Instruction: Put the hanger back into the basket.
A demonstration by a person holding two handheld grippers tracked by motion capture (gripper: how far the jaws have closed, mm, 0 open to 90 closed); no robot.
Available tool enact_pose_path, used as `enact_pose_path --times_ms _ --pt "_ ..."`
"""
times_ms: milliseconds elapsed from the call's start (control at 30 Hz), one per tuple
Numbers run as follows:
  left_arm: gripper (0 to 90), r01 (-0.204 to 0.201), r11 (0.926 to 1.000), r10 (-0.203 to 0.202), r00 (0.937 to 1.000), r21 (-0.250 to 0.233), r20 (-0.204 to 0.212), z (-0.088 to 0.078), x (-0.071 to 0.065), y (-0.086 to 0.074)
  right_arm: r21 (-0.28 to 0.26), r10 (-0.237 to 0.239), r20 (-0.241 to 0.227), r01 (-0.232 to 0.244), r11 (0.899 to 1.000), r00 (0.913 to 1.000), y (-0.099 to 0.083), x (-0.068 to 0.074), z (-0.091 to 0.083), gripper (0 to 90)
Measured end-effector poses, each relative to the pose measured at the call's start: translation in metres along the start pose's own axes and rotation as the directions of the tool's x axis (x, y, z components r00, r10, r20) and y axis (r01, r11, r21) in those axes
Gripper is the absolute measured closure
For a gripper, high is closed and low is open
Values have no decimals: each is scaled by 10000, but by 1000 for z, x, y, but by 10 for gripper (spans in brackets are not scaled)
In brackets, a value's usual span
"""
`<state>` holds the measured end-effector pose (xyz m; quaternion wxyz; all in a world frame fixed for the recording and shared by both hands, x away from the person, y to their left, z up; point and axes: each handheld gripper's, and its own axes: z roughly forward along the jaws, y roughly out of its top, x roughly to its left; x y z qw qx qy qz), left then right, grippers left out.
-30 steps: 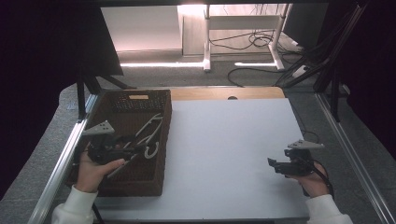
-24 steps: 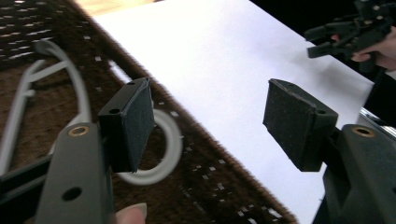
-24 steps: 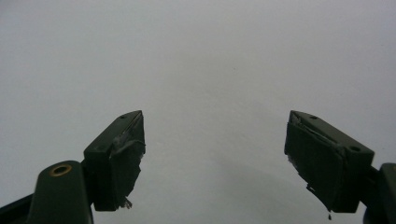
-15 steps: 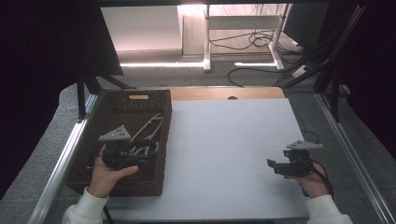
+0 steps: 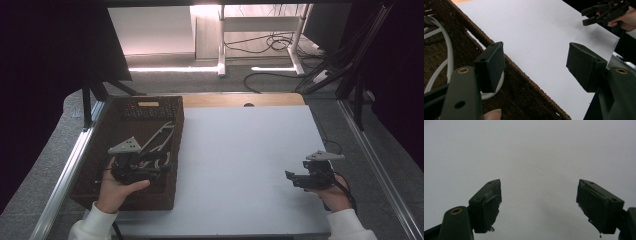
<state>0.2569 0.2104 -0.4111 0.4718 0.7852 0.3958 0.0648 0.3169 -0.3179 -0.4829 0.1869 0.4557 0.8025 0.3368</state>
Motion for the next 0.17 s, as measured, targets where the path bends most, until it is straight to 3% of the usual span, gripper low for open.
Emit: enact_pose_path --times_ms 167 --pt "300 -19 10000 19 10000 -33 -1 -2 -1 0 -14 -20 -12 20 10000 10000 0 0 0 206"
